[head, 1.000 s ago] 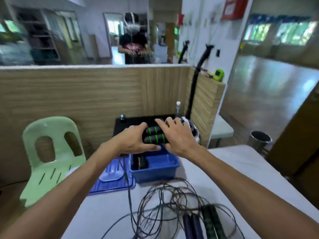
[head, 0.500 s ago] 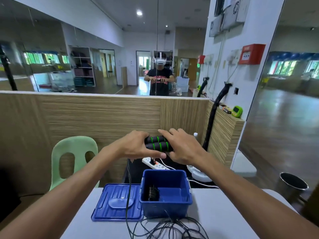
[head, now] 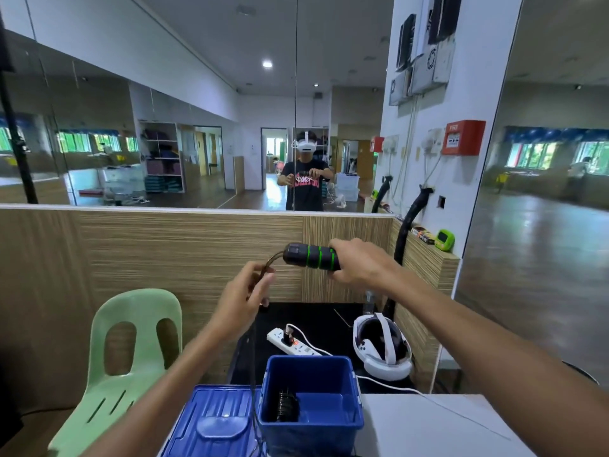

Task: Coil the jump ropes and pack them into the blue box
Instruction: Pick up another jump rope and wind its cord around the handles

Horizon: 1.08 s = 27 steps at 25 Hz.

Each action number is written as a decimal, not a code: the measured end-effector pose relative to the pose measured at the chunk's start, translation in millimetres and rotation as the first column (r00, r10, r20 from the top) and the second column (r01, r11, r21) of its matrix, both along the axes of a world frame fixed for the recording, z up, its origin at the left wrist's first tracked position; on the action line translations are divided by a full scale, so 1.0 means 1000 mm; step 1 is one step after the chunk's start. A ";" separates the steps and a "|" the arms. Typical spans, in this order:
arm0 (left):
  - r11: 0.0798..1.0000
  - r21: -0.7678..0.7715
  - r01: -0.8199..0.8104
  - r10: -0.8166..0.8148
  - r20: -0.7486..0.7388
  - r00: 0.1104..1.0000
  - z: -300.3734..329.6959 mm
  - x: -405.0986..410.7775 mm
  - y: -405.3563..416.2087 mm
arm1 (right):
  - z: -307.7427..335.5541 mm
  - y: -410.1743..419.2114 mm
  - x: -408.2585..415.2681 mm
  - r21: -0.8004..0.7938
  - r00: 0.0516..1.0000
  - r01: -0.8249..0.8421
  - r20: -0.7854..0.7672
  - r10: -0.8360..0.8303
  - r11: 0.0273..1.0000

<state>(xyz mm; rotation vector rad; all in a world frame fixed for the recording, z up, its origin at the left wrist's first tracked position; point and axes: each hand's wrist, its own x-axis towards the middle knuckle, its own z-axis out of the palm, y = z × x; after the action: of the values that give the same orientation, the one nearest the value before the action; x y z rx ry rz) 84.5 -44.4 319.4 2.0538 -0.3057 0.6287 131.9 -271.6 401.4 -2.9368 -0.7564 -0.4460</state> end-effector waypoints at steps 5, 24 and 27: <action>0.739 -0.673 0.007 -0.121 -0.122 0.985 -0.028 0.006 -0.043 | 0.023 0.000 0.022 0.020 0.999 -0.001 0.047 0.001 1.000; 0.585 -0.809 -0.054 -0.240 -0.236 0.941 -0.025 0.000 -0.156 | 0.021 0.006 0.005 0.157 0.995 0.061 0.072 -0.073 0.986; 0.685 -0.711 0.161 -0.362 -0.139 0.922 -0.013 -0.002 -0.164 | 0.016 0.005 0.002 0.173 0.998 0.037 -0.047 -0.029 0.984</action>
<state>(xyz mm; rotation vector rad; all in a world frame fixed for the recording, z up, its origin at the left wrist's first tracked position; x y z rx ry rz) 82.1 -208.0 306.5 1.3011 -0.1632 0.2117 134.1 -266.5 417.7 -2.7903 -0.6306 -0.4243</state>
